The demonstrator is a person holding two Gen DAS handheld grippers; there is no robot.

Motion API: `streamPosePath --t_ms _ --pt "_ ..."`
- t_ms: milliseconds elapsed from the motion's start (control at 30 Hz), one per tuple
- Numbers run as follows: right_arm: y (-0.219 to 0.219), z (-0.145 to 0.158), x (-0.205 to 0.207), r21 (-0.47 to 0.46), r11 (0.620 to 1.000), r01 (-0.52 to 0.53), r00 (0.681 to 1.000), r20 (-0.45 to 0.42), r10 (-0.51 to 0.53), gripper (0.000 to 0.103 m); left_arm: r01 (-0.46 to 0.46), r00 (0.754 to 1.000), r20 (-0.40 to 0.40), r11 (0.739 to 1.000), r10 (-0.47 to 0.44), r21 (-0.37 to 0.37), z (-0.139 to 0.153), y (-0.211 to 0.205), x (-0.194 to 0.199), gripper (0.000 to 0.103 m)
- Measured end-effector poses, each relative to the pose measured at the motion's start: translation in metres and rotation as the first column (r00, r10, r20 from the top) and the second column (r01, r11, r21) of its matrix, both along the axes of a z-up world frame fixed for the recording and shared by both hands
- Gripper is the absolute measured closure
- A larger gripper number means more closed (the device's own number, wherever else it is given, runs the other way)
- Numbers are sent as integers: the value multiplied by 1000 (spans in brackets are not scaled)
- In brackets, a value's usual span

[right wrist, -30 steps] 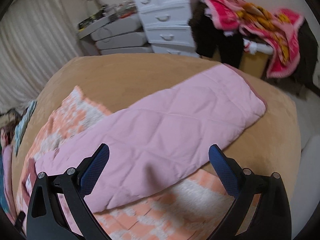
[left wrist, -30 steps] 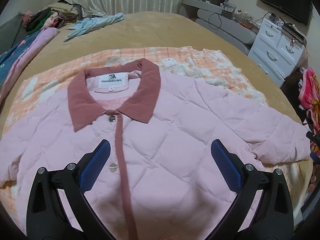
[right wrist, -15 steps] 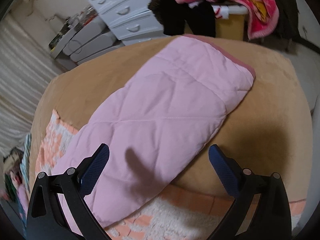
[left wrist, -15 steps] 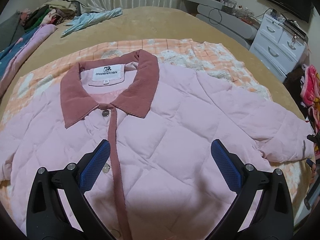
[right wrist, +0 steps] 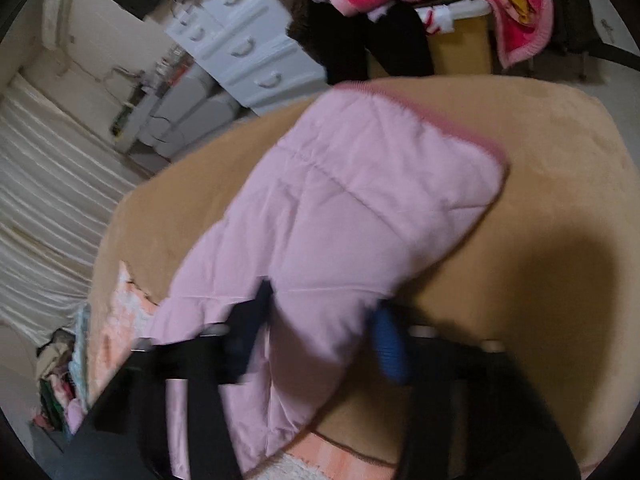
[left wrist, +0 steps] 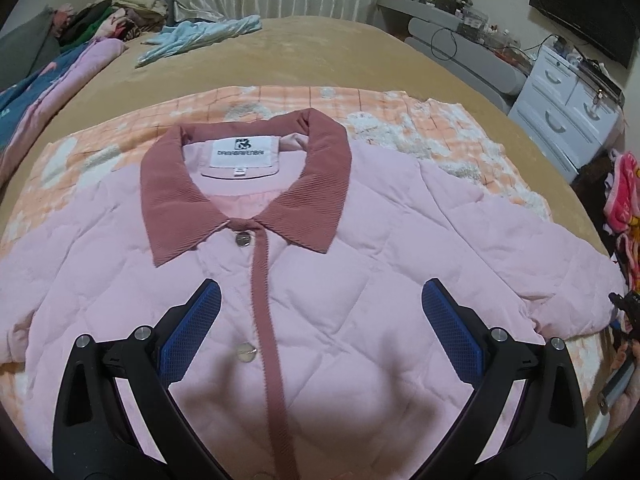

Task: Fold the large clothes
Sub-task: 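Close the right tool on the pink sleeve cuff, then lift the sleeve with the right tool, fold it across the jacket body, release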

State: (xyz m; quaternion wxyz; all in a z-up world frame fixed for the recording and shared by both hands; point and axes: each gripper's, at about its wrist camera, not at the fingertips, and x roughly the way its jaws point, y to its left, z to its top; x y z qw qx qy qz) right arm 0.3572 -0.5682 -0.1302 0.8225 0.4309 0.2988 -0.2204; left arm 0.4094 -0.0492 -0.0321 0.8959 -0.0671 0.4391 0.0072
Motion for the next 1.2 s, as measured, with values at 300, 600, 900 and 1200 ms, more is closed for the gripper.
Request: streamPosePath --t_ms 300,600,900,1200 --pt "51 96 -9 -273 950 -155 941 253 226 87 -24 999 22 1000 24 7 30 29 -21 9" --pt "137 177 -22 -482 832 -276 835 309 456 88 -22 997 69 1000 21 20 68 50 -44 9" --pt "218 233 -10 -579 733 -358 759 277 589 88 -54 992 113 998 58 -38 94 87 -64 9" --pt "300 268 -10 -664 622 -416 676 231 699 88 -68 987 139 994 80 -83 112 121 -81 9"
